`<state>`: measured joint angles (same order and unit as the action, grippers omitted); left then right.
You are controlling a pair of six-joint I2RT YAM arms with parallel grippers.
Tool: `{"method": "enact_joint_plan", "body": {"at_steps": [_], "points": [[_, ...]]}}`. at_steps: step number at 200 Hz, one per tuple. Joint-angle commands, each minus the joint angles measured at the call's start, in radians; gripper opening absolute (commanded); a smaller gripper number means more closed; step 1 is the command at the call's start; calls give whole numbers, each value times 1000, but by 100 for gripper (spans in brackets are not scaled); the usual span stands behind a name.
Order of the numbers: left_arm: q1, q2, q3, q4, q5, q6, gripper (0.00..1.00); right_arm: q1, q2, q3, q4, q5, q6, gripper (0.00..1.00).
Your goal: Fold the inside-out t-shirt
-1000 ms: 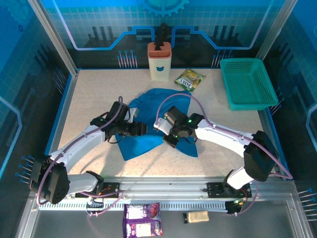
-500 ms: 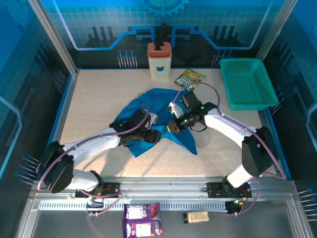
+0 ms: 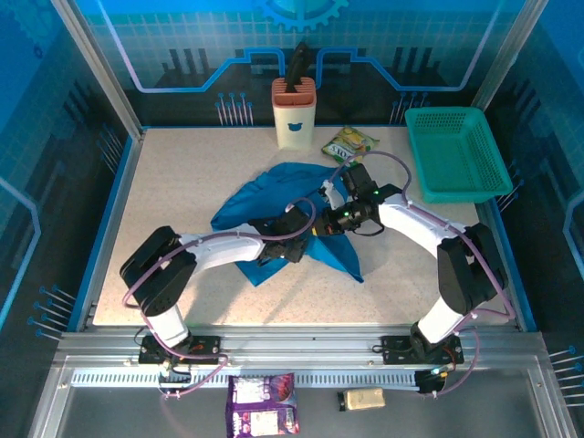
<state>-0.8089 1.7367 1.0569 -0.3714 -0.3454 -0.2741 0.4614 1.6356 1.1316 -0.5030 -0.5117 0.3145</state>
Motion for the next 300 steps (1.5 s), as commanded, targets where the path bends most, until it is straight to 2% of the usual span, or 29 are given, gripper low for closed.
{"method": "enact_joint_plan", "body": {"at_steps": [1,44,72,80,89,107,122,135,159,170,182,201,216,240,252,263,278,300], "points": [[-5,26,31,-53,-73,22,52,-21,25,20,-1,-28,14,0],[2,14,28,-46,-72,45,26,-36,32,29,-17,-11,3,0],[21,-7,22,-38,-28,63,8,-40,38,48,-48,44,-2,0],[25,-24,22,-41,-11,70,5,-40,38,59,-72,85,-3,6],[34,-46,25,-50,19,80,3,-41,35,74,-113,158,-4,16],[59,-102,32,-77,96,95,0,-35,13,100,-186,319,-6,27],[87,-163,30,-95,154,104,0,-12,-24,118,-257,487,-19,35],[118,-221,33,-111,230,108,0,11,-61,128,-285,559,-34,38],[176,-301,64,-172,391,125,0,86,-136,110,-229,526,-120,43],[198,-324,85,-213,455,144,0,142,-169,86,-172,502,-177,51],[210,-344,105,-254,500,167,0,193,-193,51,-101,493,-224,60],[217,-370,133,-313,542,197,0,240,-202,8,-14,464,-300,62],[220,-388,148,-353,558,219,0,258,-194,-4,31,465,-333,62],[226,-415,153,-382,559,237,0,267,-182,-10,56,394,-370,59],[232,-420,155,-388,559,238,0,270,-178,-19,62,392,-370,55],[233,-424,155,-390,557,240,0,270,-170,-24,63,398,-364,44],[237,-430,154,-392,551,240,0,269,-164,-37,64,388,-358,34],[241,-440,154,-400,527,241,0,272,-175,-46,65,383,-345,5]]}}
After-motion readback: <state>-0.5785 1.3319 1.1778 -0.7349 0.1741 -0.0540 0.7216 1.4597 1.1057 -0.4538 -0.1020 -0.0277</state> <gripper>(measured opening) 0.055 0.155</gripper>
